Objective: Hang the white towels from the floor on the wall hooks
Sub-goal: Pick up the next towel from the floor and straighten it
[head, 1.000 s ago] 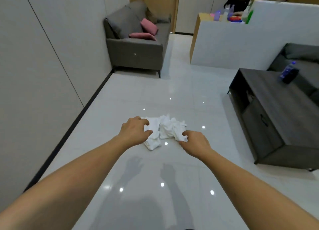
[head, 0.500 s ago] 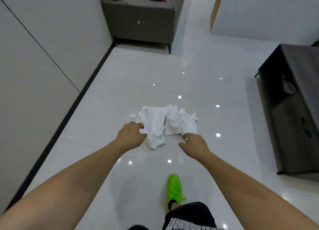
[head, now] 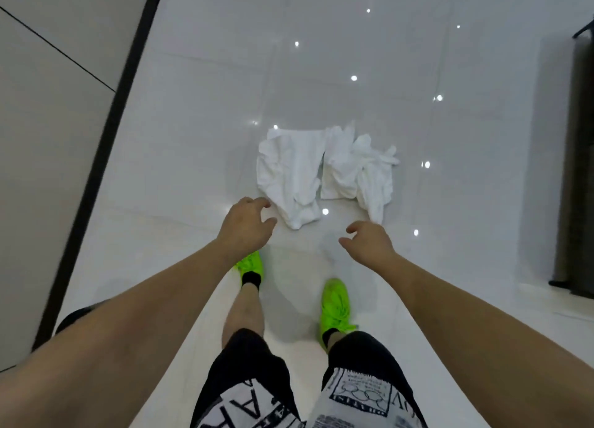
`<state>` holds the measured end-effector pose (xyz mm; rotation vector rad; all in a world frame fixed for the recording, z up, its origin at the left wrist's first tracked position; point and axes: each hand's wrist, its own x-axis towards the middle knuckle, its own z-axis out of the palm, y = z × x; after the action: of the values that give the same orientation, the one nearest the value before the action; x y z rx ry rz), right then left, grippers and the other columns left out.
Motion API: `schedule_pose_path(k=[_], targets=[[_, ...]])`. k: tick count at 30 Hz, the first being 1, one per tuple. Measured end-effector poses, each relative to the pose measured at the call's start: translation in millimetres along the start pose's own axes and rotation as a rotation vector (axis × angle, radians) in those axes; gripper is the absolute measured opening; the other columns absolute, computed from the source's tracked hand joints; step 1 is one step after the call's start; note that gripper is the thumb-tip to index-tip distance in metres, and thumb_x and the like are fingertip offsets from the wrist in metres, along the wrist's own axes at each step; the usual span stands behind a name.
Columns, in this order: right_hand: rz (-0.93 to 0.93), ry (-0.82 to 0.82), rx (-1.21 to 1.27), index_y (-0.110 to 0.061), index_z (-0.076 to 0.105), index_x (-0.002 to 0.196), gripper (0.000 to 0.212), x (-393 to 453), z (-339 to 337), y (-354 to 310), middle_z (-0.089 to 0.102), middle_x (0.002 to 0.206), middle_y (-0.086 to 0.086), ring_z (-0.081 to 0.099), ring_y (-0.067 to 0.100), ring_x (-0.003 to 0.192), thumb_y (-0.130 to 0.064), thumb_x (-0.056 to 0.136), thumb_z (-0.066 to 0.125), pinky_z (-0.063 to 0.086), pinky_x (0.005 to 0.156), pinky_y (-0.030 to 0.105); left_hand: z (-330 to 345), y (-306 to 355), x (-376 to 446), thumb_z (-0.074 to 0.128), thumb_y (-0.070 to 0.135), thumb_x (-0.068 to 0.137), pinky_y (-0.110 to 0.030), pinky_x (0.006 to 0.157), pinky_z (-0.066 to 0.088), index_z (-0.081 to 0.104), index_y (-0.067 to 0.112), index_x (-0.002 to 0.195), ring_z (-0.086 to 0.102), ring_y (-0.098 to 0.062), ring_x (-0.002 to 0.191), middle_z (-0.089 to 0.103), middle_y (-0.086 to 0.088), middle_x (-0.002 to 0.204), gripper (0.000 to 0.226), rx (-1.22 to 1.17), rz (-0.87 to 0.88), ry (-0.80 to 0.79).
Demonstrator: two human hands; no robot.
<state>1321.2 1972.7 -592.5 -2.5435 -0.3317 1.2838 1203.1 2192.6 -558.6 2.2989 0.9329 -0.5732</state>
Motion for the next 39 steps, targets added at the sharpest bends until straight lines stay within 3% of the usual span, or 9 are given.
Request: schedule_pose_path(k=[10,14,18,23,25,27,29,34,39], targets=[[0.189,-0.128,0.094,-0.017,0.064,0.125,0.041,174.8,140.2,-44.3,0.065,0.124,0.003,0.057,0.023,0.117,-0.036,0.089,0.063,0.042,0.094,0.029,78.6,-114.2,182.2,0.060,0.032,0.092,-0.027,0.091,0.038,0.056,0.017,0.133,0.054,-0.029,0.115,0.054,-0.013,0.127,0.044,0.014,-0.017,-0.236],[0.224,-0.174,0.125,-0.016,0.066,0.123,0.040,253.2,195.5,-64.5,0.065,0.124,0.003,0.058,0.023,0.116,-0.033,0.087,0.064,0.041,0.089,0.026,108.0,-159.5,258.7,0.060,0.034,0.091,-0.026,0.089,0.038,0.058,0.018,0.130,0.056,-0.027,0.109,0.057,-0.010,0.122,0.042,-0.014,-0.063,-0.258],[0.282,-0.152,0.201,-0.014,0.069,0.114,0.034,326.6,242.2,-70.7,0.067,0.115,0.005,0.061,0.023,0.109,-0.029,0.084,0.065,0.043,0.082,0.027,140.9,-197.4,324.4,0.058,0.036,0.092,-0.027,0.091,0.037,0.058,0.018,0.129,0.055,-0.025,0.110,0.058,-0.009,0.121,0.041,-0.031,-0.119,-0.253],[0.363,-0.011,0.166,-0.013,0.057,0.126,0.047,393.9,280.7,-62.0,0.066,0.109,0.006,0.060,0.024,0.104,-0.028,0.083,0.066,0.038,0.077,0.025,176.7,-234.7,359.8,0.056,0.036,0.094,-0.029,0.097,0.038,0.056,0.019,0.130,0.053,-0.025,0.114,0.055,-0.007,0.124,0.040,-0.020,-0.111,-0.362],[0.391,0.029,0.172,-0.014,0.062,0.116,0.035,409.9,289.4,-60.4,0.065,0.101,0.004,0.061,0.023,0.098,-0.027,0.083,0.065,0.041,0.074,0.026,184.6,-248.3,364.8,0.056,0.036,0.093,-0.030,0.097,0.038,0.056,0.020,0.129,0.053,-0.026,0.113,0.056,-0.008,0.124,0.040,-0.012,-0.119,-0.379],[0.394,0.032,0.177,-0.018,0.067,0.091,0.008,419.2,294.1,-61.5,0.066,0.088,-0.001,0.065,0.021,0.093,-0.021,0.085,0.061,0.043,0.068,0.023,188.4,-257.9,365.4,0.056,0.036,0.093,-0.029,0.095,0.038,0.058,0.020,0.129,0.054,-0.026,0.112,0.056,-0.008,0.122,0.039,0.000,-0.120,-0.386],[0.389,0.037,0.178,-0.020,0.066,0.081,0.010,422.4,292.6,-69.4,0.067,0.085,-0.001,0.065,0.022,0.091,-0.018,0.087,0.058,0.044,0.068,0.023,188.1,-261.0,365.1,0.057,0.035,0.093,-0.029,0.093,0.038,0.059,0.019,0.127,0.054,-0.026,0.111,0.058,-0.008,0.120,0.038,0.011,-0.121,-0.379],[0.363,0.010,0.161,-0.015,0.066,0.094,0.015,415.1,288.4,-84.9,0.066,0.096,0.003,0.062,0.025,0.098,-0.022,0.085,0.057,0.041,0.074,0.026,177.7,-244.4,365.9,0.056,0.035,0.093,-0.028,0.092,0.037,0.060,0.020,0.125,0.055,-0.026,0.110,0.058,-0.007,0.119,0.036,-0.020,-0.116,-0.386],[0.429,0.047,0.139,-0.006,0.047,0.124,0.050,433.1,290.0,-74.0,0.061,0.117,0.016,0.057,0.035,0.111,-0.033,0.086,0.065,0.045,0.091,0.037,185.2,-233.1,391.3,0.055,0.036,0.094,-0.023,0.087,0.032,0.060,0.017,0.126,0.053,-0.024,0.113,0.059,-0.008,0.120,0.038,-0.028,-0.058,-0.359]])
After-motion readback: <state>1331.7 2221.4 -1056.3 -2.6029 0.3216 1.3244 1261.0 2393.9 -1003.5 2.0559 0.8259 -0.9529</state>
